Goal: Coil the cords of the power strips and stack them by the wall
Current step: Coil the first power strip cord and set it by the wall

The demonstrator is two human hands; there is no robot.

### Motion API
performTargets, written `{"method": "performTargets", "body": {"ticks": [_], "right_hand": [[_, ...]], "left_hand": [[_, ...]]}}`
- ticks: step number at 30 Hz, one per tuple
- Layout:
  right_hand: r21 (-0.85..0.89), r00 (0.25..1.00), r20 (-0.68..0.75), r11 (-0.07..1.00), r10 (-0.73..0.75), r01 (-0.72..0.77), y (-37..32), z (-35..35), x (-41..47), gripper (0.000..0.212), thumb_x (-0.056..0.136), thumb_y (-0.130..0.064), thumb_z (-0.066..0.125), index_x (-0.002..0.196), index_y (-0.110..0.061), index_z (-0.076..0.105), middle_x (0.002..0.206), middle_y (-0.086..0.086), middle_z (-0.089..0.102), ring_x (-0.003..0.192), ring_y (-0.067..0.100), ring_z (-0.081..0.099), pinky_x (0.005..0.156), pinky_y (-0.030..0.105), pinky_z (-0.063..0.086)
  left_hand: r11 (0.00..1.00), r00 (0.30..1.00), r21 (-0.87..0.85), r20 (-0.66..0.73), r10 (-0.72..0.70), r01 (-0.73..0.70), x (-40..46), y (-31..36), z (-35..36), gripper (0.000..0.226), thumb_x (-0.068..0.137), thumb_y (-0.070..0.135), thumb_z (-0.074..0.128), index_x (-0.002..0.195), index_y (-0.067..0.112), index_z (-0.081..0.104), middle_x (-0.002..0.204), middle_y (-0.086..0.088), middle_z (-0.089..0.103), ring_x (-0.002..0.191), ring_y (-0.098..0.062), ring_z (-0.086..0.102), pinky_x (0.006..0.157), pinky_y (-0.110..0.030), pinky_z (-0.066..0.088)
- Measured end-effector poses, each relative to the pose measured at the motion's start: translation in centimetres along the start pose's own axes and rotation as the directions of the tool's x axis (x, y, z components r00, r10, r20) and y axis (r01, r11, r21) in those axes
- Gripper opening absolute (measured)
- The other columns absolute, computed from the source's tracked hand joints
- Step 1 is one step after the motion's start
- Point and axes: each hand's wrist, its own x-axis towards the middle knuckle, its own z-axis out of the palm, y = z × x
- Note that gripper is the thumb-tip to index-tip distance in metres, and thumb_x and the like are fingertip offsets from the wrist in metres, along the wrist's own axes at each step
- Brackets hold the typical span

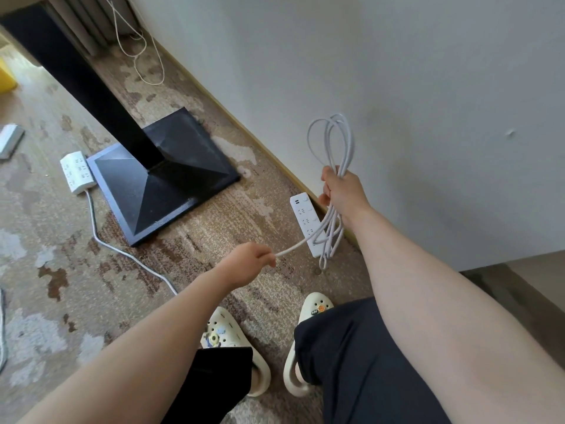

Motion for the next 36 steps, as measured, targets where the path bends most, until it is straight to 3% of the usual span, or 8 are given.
{"method": "performTargets", "body": {"ticks": [3, 5, 9, 12, 20, 27, 30, 36], "right_hand": [[-0.036, 0.999, 0.027, 0.999, -0.022, 0.023, 0.1, 0.6, -0.1, 0.022, 0.098, -0.034, 0.050, 0.087, -0.016, 0.056, 0.060, -0.003, 0.043, 0.042, 0.009, 0.043, 0.049, 0.029, 0.049], [-0.072, 0.998, 0.010, 0.996, -0.054, 0.055, -0.1, 0.9, -0.1, 0.022, 0.097, -0.034, 0.049, 0.085, -0.015, 0.053, 0.057, -0.004, 0.042, 0.039, 0.009, 0.039, 0.044, 0.026, 0.039], [-0.274, 0.989, -0.009, 0.952, -0.145, 0.137, 0.1, 0.2, 0.0, 0.025, 0.101, -0.035, 0.047, 0.083, -0.018, 0.054, 0.066, -0.001, 0.048, 0.052, 0.012, 0.044, 0.050, 0.024, 0.038], [-0.300, 0.985, -0.067, 0.945, -0.160, 0.133, 0.5, -1.0, 0.5, 0.024, 0.102, -0.035, 0.046, 0.087, -0.018, 0.055, 0.070, -0.001, 0.050, 0.060, 0.014, 0.047, 0.059, 0.028, 0.041], [-0.412, 0.951, -0.158, 0.893, -0.264, 0.179, 0.8, -2.6, 1.0, 0.020, 0.103, -0.036, 0.046, 0.097, -0.019, 0.055, 0.074, -0.005, 0.053, 0.065, 0.008, 0.052, 0.054, 0.023, 0.037], [-0.517, 0.936, -0.149, 0.832, -0.320, 0.202, 1.0, -2.5, 1.2, 0.023, 0.104, -0.038, 0.044, 0.102, -0.019, 0.056, 0.077, -0.005, 0.056, 0.072, 0.012, 0.057, 0.065, 0.034, 0.050], [-0.539, 0.929, -0.160, 0.818, -0.333, 0.200, 1.0, -2.7, 1.2, 0.028, 0.104, -0.038, 0.043, 0.109, -0.016, 0.059, 0.077, -0.005, 0.056, 0.075, 0.017, 0.059, 0.068, 0.037, 0.052], [-0.610, 0.944, -0.021, 0.753, -0.328, 0.248, 0.6, -1.8, 0.8, 0.023, 0.103, -0.039, 0.043, 0.083, -0.029, 0.050, 0.069, -0.005, 0.053, 0.064, 0.016, 0.054, 0.056, 0.032, 0.041]], "left_hand": [[1.000, 0.998, 0.031, 0.061, -0.003, 0.001, 0.3, 0.2, 0.8, 0.026, 0.100, 0.032, 0.047, 0.091, 0.022, 0.068, 0.076, -0.001, 0.060, 0.059, -0.012, 0.045, 0.057, -0.027, 0.041], [0.998, 0.999, -0.066, 0.036, -0.009, 0.011, 0.1, -0.1, 1.1, 0.026, 0.100, 0.030, 0.047, 0.089, 0.020, 0.068, 0.070, 0.002, 0.054, 0.056, -0.011, 0.042, 0.055, -0.025, 0.038], [0.965, 1.000, -0.262, -0.012, -0.016, 0.012, -0.5, -1.3, 0.4, 0.026, 0.101, 0.026, 0.048, 0.089, 0.019, 0.070, 0.065, 0.000, 0.051, 0.057, -0.015, 0.042, 0.057, -0.026, 0.038], [0.951, 0.999, -0.305, -0.006, -0.045, 0.041, -1.4, -3.2, -0.9, 0.026, 0.100, 0.024, 0.050, 0.087, 0.015, 0.071, 0.063, 0.000, 0.051, 0.059, -0.017, 0.043, 0.059, -0.030, 0.040], [0.976, 0.988, -0.181, -0.074, -0.133, 0.117, -4.1, -8.7, -5.3, 0.023, 0.096, 0.025, 0.057, 0.080, 0.017, 0.072, 0.062, 0.001, 0.054, 0.057, -0.014, 0.046, 0.059, -0.030, 0.043], [0.900, 0.968, -0.374, -0.019, -0.250, 0.225, -6.1, -11.7, -7.1, 0.021, 0.089, 0.026, 0.067, 0.083, 0.006, 0.073, 0.058, 0.002, 0.055, 0.056, -0.013, 0.049, 0.061, -0.026, 0.044], [0.891, 0.961, -0.398, -0.068, -0.267, 0.219, -7.1, -12.6, -7.8, 0.022, 0.090, 0.025, 0.065, 0.077, 0.012, 0.077, 0.060, 0.000, 0.055, 0.060, -0.018, 0.047, 0.061, -0.029, 0.043], [0.973, 0.977, -0.224, -0.193, -0.094, 0.050, -4.9, -6.2, -7.6, 0.019, 0.092, 0.032, 0.063, 0.079, 0.025, 0.075, 0.054, 0.008, 0.054, 0.048, -0.002, 0.042, 0.047, -0.017, 0.037]]}}
